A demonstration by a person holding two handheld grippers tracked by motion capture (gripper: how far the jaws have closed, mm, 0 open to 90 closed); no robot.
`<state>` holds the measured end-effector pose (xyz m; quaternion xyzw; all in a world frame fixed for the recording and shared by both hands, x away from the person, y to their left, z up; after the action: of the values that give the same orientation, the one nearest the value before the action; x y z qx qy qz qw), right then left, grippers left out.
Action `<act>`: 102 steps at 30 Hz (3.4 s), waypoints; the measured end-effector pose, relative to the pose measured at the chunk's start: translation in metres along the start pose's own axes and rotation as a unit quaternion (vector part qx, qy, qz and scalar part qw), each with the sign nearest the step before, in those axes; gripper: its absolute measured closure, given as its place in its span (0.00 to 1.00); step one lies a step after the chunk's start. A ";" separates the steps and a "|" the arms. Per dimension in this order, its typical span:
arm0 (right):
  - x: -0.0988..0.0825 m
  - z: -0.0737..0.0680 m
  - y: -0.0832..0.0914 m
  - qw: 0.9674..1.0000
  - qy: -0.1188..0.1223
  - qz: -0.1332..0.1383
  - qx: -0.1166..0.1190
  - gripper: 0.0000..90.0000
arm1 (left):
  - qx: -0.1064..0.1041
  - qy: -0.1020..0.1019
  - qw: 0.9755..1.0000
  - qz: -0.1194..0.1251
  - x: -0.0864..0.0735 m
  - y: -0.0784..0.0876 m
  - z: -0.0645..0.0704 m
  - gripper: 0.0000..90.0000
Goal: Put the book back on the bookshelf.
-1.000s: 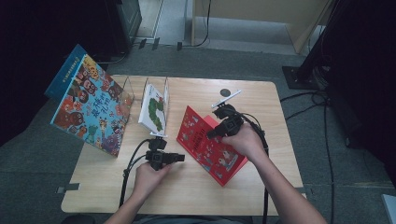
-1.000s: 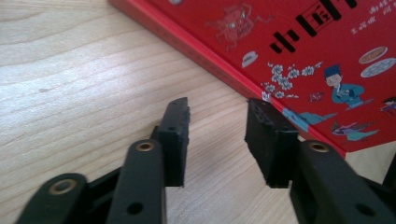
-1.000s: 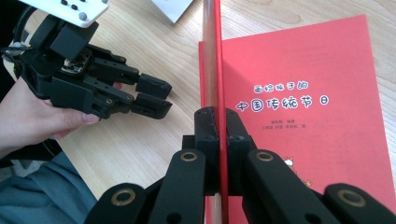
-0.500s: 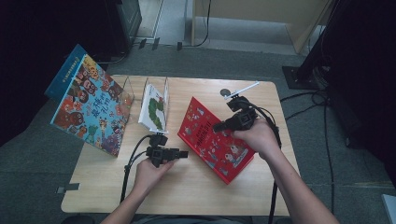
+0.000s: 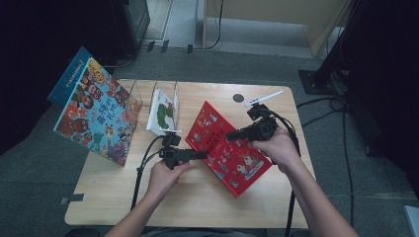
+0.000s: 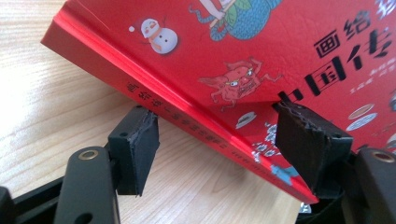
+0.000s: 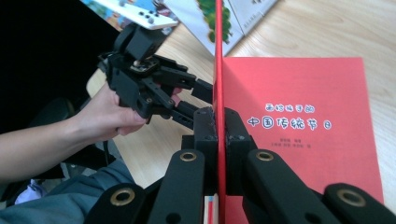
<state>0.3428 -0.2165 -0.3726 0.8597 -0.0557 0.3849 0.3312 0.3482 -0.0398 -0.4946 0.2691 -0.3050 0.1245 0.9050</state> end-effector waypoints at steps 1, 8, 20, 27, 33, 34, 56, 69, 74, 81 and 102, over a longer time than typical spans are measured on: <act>-0.001 0.001 0.001 1.000 -0.002 0.005 0.005 0.98 | -0.003 0.001 1.000 0.001 0.002 0.001 0.001 0.34; -0.020 0.007 0.014 0.995 0.011 0.057 0.075 0.98 | -0.054 -0.013 0.998 0.037 0.018 0.015 0.014 0.33; -0.054 0.032 -0.001 0.990 0.049 0.058 0.121 0.90 | -0.093 -0.094 0.991 0.027 0.038 0.052 0.019 0.70; -0.055 0.049 -0.020 0.990 0.072 0.071 0.096 0.70 | -0.091 -0.171 0.981 0.001 0.040 0.065 0.031 0.84; -0.050 0.052 -0.032 0.987 0.114 0.090 0.069 0.57 | -0.068 -0.259 0.963 -0.010 0.040 0.069 0.044 0.88; -0.050 0.052 -0.032 0.986 0.122 0.093 0.062 0.56 | -0.061 -0.270 0.961 -0.012 0.040 0.069 0.045 0.88; -0.050 0.058 -0.034 0.980 0.120 0.156 0.039 0.59 | 0.000 -0.291 0.948 -0.129 0.070 0.064 0.069 0.82; -0.049 0.053 -0.035 0.978 0.127 0.157 0.048 0.58 | 0.020 -0.301 0.935 -0.188 0.082 0.050 0.079 0.76; -0.050 0.048 -0.040 0.977 0.138 0.154 0.053 0.57 | 0.032 -0.297 0.930 -0.212 0.092 0.042 0.085 0.76; -0.051 0.050 -0.038 0.974 0.160 0.154 0.043 0.55 | 0.028 -0.264 0.936 -0.232 0.093 0.045 0.087 0.87; -0.081 0.092 -0.045 0.973 0.183 0.130 -0.053 0.54 | 0.061 -0.196 0.965 -0.165 0.105 0.121 0.071 0.89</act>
<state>0.3597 -0.2509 -0.4980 0.7416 -0.1260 0.5717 0.3276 0.3490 0.0263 -0.3322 0.3895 -0.4196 -0.0628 0.8174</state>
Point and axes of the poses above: each handheld gripper's, and its own axes: y roughly backward along the jaws, x roughly out of its top, z roughly to its right, the point moved 7 cm from there along -y, roughly forward along the jaws, and after that the axes turned 13 degrees about z, right-handed, at the moved point
